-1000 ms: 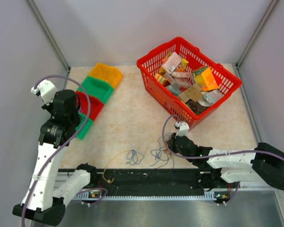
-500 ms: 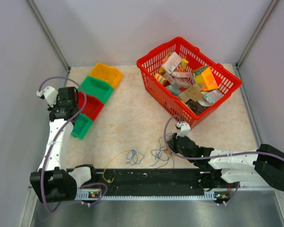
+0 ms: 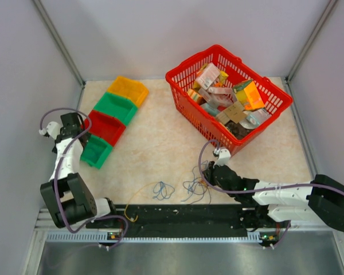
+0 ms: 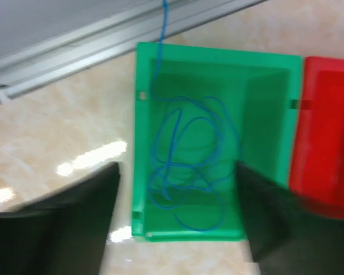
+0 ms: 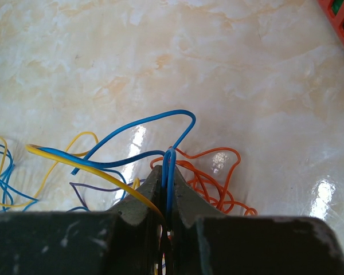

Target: Untangle the cables

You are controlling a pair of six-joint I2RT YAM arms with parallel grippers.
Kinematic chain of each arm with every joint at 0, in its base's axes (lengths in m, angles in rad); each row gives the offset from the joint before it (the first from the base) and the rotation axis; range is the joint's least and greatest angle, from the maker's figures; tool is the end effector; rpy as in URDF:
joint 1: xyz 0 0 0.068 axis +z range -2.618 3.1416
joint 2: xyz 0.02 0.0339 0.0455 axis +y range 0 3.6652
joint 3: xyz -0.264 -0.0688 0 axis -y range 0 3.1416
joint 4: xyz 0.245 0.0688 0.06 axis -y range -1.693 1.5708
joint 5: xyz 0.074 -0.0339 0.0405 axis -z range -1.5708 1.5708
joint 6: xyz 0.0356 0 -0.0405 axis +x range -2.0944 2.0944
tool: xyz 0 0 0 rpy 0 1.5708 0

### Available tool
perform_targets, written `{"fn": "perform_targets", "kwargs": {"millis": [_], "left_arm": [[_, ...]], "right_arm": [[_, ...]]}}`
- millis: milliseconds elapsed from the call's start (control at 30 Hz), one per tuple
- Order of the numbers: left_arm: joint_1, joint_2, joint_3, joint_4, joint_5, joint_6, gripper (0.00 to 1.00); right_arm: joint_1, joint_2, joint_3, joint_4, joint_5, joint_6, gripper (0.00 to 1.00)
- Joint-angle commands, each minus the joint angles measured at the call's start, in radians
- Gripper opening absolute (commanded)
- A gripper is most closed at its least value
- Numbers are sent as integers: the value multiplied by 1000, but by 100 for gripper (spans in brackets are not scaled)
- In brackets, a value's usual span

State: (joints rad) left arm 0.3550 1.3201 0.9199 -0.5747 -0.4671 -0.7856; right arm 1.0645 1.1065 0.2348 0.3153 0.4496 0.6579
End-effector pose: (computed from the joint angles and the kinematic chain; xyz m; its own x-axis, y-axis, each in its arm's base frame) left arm 0.2409 0.1064 0.2415 -0.1615 -0.7334 -0.6604 -0.9358 0.3263 -0.1335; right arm 0.1083 0.1634 0.1446 -0.5748 0.0989 -0.8123 -0.3250 0.8834 0.3376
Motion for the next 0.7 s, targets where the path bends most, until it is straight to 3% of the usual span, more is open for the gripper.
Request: {"fn": "perform_targets", "kwargs": {"millis": [0, 133, 300, 367, 433, 533, 600, 667], "left_arm": [[-17, -91, 22, 61, 128, 22, 98], [-131, -180, 10, 52, 183, 77, 98], [-405, -306, -58, 56, 260, 227, 90], [-467, -382, -142, 99, 417, 270, 82], [-494, -436, -247, 191, 675, 287, 76], [-522, -426, -352, 307, 974, 258, 67], [-585, -377, -377, 373, 1076, 252, 67], [-718, -331, -377, 436, 1110, 267, 71]], "right_arm": [[-9, 6, 0, 34, -6, 3, 6], [-9, 12, 12, 24, -14, -14, 6], [-8, 19, 63, -7, -74, -92, 13], [-5, 9, 90, -50, -81, -116, 19], [-3, -10, 126, -106, -91, -136, 27], [2, -40, 181, -168, -126, -150, 36], [0, -45, 196, -167, -163, -147, 39], [0, -36, 207, -157, -176, -136, 36]]}}
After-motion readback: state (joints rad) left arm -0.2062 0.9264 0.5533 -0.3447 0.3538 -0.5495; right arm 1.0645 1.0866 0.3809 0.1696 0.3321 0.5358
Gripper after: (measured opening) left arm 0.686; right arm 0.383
